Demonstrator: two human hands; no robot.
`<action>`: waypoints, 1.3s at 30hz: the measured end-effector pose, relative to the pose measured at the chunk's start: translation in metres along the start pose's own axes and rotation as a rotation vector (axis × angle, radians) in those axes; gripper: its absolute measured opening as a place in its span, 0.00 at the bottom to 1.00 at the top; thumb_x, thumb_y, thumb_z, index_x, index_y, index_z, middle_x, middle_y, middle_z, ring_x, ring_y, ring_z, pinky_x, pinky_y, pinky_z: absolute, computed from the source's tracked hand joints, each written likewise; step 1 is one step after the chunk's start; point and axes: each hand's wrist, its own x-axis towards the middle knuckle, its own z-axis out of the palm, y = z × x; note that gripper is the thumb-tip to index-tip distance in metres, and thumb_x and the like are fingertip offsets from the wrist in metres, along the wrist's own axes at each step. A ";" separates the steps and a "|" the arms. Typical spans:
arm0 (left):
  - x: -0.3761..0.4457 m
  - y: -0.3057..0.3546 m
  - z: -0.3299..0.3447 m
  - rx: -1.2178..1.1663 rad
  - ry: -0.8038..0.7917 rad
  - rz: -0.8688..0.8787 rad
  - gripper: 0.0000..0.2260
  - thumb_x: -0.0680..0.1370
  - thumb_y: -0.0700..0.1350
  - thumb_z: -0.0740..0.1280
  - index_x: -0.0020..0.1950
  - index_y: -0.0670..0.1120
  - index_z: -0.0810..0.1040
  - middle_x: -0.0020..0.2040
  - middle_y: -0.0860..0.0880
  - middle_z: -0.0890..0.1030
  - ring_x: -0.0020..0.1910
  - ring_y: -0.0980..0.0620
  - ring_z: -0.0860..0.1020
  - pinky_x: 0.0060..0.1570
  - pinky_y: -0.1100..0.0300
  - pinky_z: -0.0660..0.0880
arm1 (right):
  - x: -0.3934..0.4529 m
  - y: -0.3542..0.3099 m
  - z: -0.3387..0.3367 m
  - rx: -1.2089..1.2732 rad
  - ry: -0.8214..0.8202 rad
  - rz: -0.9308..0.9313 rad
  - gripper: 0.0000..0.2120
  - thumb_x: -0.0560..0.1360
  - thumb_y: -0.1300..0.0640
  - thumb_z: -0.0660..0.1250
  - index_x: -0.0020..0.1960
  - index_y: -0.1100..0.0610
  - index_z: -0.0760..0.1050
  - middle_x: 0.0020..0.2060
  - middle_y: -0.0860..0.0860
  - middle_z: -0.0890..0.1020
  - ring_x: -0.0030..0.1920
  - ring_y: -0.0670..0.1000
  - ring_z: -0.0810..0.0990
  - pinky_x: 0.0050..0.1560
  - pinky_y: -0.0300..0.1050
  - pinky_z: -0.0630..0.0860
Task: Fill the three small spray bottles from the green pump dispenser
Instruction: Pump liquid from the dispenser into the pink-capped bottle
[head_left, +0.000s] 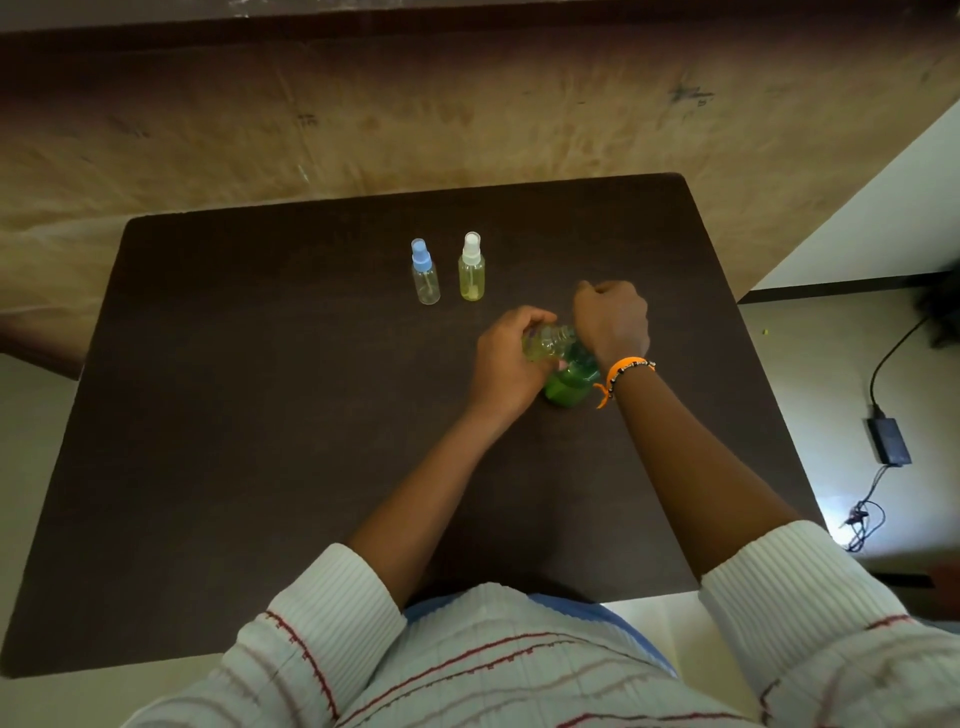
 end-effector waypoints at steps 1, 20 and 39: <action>0.000 0.001 0.000 -0.001 0.003 0.001 0.20 0.64 0.36 0.76 0.54 0.44 0.79 0.51 0.48 0.81 0.51 0.52 0.78 0.51 0.61 0.74 | 0.001 0.001 0.000 0.012 -0.011 0.006 0.14 0.76 0.50 0.61 0.41 0.57 0.79 0.47 0.56 0.83 0.49 0.62 0.80 0.50 0.50 0.75; 0.000 0.001 0.000 0.028 0.016 0.037 0.20 0.63 0.36 0.76 0.53 0.42 0.79 0.50 0.46 0.82 0.50 0.50 0.79 0.52 0.56 0.76 | 0.000 -0.001 -0.002 -0.014 0.022 -0.042 0.13 0.77 0.52 0.64 0.47 0.61 0.81 0.43 0.56 0.80 0.48 0.62 0.80 0.45 0.47 0.71; -0.001 0.000 -0.001 0.004 0.003 0.051 0.19 0.64 0.36 0.76 0.53 0.42 0.78 0.50 0.47 0.81 0.49 0.50 0.78 0.51 0.55 0.76 | 0.004 -0.002 0.001 0.010 -0.005 -0.080 0.11 0.78 0.55 0.64 0.47 0.63 0.80 0.49 0.59 0.83 0.49 0.61 0.81 0.49 0.50 0.77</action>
